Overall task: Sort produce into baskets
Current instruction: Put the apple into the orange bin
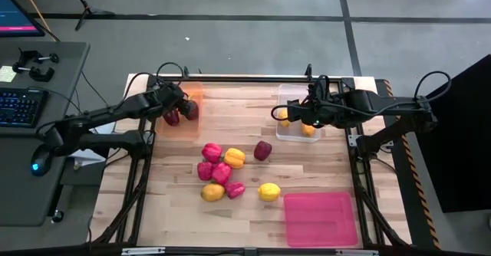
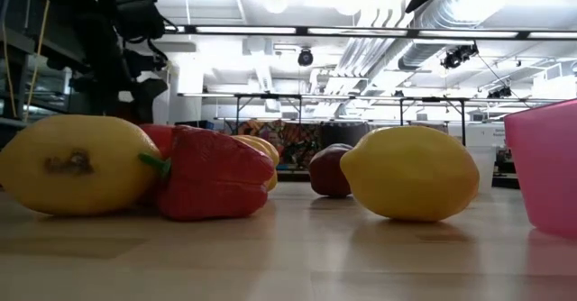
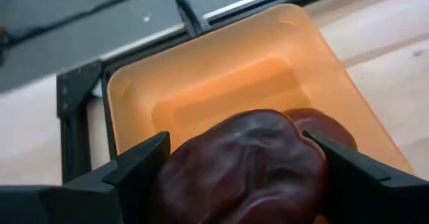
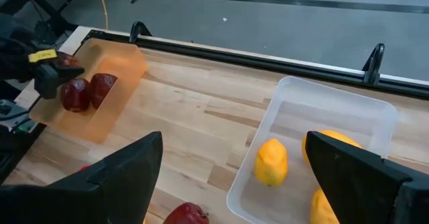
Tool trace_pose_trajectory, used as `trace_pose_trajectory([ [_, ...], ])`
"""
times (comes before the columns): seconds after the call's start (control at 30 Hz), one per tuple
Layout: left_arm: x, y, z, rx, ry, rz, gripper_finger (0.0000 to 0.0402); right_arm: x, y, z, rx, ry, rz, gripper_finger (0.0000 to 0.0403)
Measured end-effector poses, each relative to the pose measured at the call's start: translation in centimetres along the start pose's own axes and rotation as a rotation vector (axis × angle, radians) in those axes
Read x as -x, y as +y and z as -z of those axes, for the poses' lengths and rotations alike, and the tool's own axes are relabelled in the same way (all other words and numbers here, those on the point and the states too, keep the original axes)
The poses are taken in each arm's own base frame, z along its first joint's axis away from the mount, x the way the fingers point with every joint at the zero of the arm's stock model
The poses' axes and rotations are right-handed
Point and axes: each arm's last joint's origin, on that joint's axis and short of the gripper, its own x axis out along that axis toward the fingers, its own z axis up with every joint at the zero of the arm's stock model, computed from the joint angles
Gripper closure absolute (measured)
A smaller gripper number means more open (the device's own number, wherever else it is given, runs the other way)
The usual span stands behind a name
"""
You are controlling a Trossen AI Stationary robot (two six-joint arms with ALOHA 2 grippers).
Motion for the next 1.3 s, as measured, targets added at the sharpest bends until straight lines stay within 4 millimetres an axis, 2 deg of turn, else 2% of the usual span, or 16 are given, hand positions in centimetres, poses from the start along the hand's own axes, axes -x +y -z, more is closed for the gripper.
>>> trace_pose_trajectory([
  [0.07,0.0,0.1,0.1,0.046,0.043,0.02,0.0095,0.0,0.0,0.0,0.0,0.0,0.0,0.0047],
  [0.17,0.1,0.1,0.4,0.026,0.092,0.056,0.0081,0.0,0.0,0.0,0.0,0.0,0.0,0.0047],
  [0.27,0.1,0.0,0.2,-0.048,0.063,0.069,0.0075,0.0,0.0,0.0,-0.001,-0.004,0.001,0.0047],
  [0.43,-0.3,0.4,-0.3,-0.053,0.036,0.04,0.0072,0.0,0.0,0.0,0.0,-0.004,0.001,0.0047],
  [0.57,-1.1,1.2,-0.8,-0.029,0.046,0.001,0.0055,0.0,0.0,0.0,-0.001,0.005,-0.003,0.0047],
  [0.77,-2.2,2.1,-1.0,0.013,0.099,-0.002,0.0008,0.0,0.0,0.0,-0.001,0.008,-0.004,0.0047],
  [0.9,-2.2,2.0,-1.5,0.043,0.07,0.027,0.0008,0.0,0.0,0.0,-0.001,0.008,-0.004,0.0047],
  [0.97,-1.6,1.9,-2.0,0.086,0.09,0.1,0.0009,0.0,0.0,0.0,-0.001,0.009,-0.004,0.0047],
  [1.07,-0.1,1.0,-2.7,0.137,0.126,0.329,0.0009,0.0,0.0,0.0,0.0,0.009,-0.004,0.0047],
  [1.17,1.8,-0.7,-3.3,0.122,0.129,0.451,0.0009,0.0,0.0,0.0,0.005,0.009,-0.004,0.0047],
  [1.3,5.0,-3.7,-3.7,0.012,0.086,0.556,0.0009,0.0,0.0,0.0,0.007,0.01,-0.003,0.0047],
])
